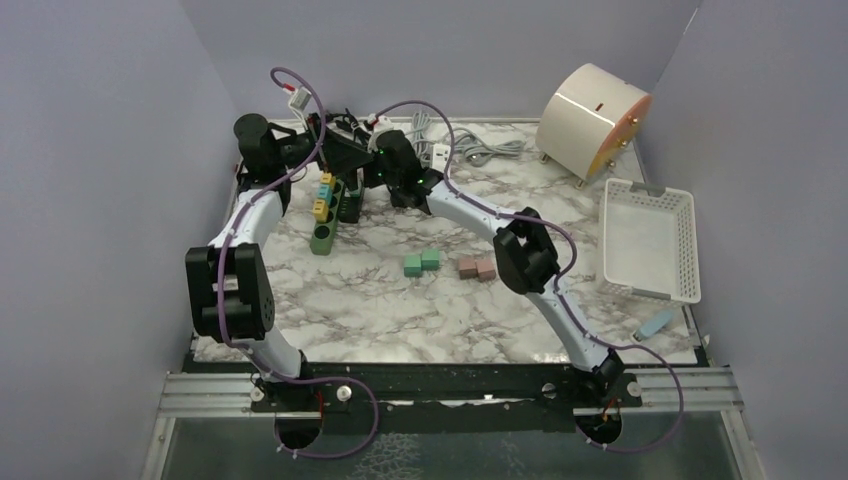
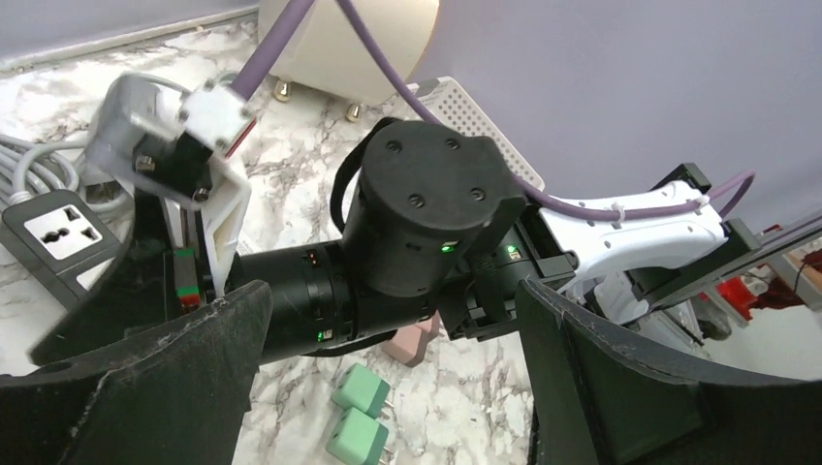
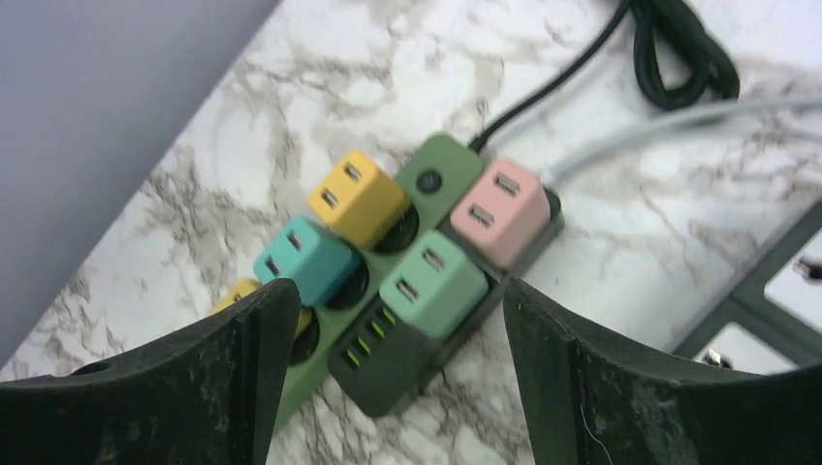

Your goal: Pull the plug off the socket

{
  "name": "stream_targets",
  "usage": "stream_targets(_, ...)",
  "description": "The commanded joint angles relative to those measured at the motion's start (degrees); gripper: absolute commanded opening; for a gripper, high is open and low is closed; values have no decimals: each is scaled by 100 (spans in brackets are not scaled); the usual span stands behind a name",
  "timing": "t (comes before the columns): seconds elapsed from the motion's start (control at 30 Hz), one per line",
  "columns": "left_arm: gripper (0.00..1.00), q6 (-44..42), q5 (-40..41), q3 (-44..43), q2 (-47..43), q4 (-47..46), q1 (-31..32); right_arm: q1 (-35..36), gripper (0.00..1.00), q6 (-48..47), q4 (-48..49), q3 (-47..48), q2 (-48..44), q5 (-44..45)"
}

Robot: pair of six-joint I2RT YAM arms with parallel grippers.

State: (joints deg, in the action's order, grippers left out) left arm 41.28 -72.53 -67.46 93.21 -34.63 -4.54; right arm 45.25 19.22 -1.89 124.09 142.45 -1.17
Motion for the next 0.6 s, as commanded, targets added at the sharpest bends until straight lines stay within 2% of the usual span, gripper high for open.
stream_targets(0.0, 99, 349, 40, -178, 225, -252, -29, -28, 84, -41, 340, 684, 642, 184)
stream_targets(0.1, 99, 574, -54, -217, 156, -286, -58, -28, 87, 22, 415, 1141, 1066, 206)
stream_targets(0.23, 99, -108, 38, -180, -387, -343, -192, -26, 86, 144, 500, 1397, 1389, 313)
stream_targets(0.3, 99, -149, -162, -380, -451, -508, -321, -25, 84, 183, 451, 1527, 1521, 400)
stream_targets(0.33, 99, 37, -242, -445, -438, -808, -404, -25, 83, 193, 375, 1641, 1590, 430)
stream_targets(0.43, 99, 1472, -158, -371, -385, -2586, -628, -25, 78, 256, 311, 1663, 1635, 443)
stream_targets(0.53, 99, 2493, -187, -642, -23, -3468, -663, -26, 66, 340, 394, 1477, 1599, 478)
stream_targets(0.57, 99, 2905, -183, -661, 91, -4023, -663, -30, 61, 359, 392, 1477, 1607, 485)
